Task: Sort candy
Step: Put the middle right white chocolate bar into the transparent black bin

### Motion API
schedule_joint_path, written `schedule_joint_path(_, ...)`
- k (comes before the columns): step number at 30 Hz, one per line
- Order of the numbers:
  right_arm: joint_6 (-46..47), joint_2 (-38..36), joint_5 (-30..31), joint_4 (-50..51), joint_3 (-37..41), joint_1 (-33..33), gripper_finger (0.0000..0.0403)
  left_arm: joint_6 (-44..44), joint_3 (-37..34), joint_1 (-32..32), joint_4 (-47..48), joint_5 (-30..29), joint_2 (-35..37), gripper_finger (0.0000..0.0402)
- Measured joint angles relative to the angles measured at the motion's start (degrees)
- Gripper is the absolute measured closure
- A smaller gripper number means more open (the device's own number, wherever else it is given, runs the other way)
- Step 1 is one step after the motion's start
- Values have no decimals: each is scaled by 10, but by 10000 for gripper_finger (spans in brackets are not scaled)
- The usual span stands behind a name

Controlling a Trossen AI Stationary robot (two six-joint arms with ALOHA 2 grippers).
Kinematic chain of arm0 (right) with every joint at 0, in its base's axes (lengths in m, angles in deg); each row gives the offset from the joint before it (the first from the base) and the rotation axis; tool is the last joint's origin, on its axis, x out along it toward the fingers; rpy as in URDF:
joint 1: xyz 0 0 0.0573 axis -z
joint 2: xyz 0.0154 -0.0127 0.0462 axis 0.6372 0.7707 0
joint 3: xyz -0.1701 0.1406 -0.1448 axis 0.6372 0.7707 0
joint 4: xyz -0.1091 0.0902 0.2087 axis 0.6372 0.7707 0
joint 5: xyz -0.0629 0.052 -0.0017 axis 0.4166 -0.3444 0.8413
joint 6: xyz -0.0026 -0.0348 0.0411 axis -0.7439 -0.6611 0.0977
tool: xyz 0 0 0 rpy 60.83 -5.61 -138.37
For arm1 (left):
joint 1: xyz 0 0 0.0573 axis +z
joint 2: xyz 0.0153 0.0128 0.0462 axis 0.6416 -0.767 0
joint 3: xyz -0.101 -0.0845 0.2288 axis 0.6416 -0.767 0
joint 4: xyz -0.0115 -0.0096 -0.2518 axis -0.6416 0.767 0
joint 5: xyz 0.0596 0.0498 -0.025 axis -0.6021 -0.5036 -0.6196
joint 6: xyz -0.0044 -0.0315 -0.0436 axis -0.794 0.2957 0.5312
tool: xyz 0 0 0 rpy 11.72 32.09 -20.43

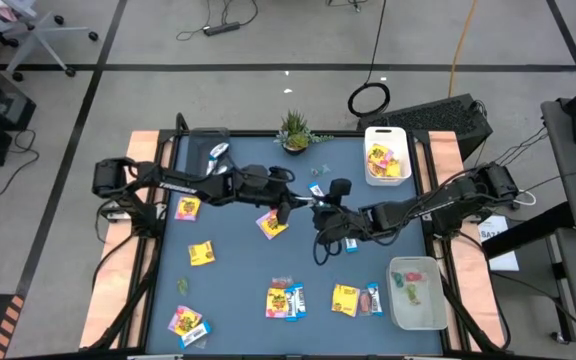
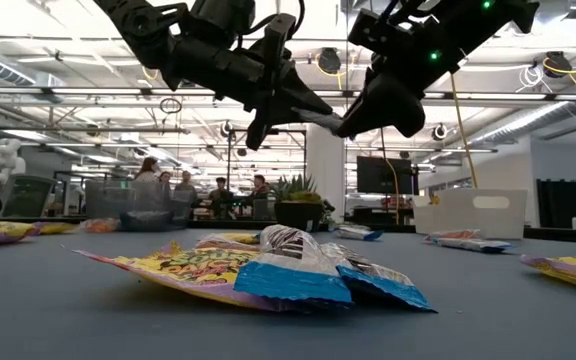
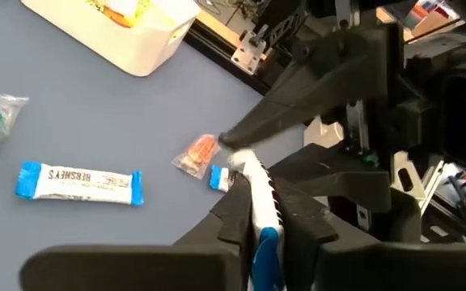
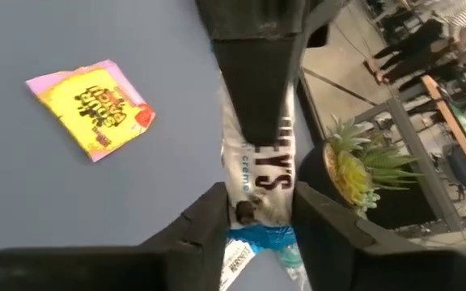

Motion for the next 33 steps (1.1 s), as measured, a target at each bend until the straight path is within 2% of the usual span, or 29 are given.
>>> schedule_joint_path(8, 9, -8, 41, -1, 0, -14, 179, -111, -1, 20, 22, 15, 35, 368)
schedule_joint_path(12, 17, -26, 41, 4, 0, -24, 161, -155, -1, 35, 86, 14, 83, 369)
schedule_joint_path(15, 23, -38, 41, 9, 0, -27, 161, -193, -1, 43, 152, -12, 129, 370)
schedule_joint_path(20, 66, -49, 40, 45, -1, -27, 194, -239, -1, 59, 301, -71, 214, 370)
schedule_joint_path(25, 119, -49, 33, 78, 0, -27, 259, -244, -1, 106, 505, -168, 280, 371)
schedule_joint_path(29, 122, -49, 33, 78, 0, -27, 317, -249, -1, 177, 618, -220, 293, 371)
schedule_joint_path(33, 120, -49, 31, 73, 0, -27, 367, -275, -1, 258, 639, -222, 272, 371)
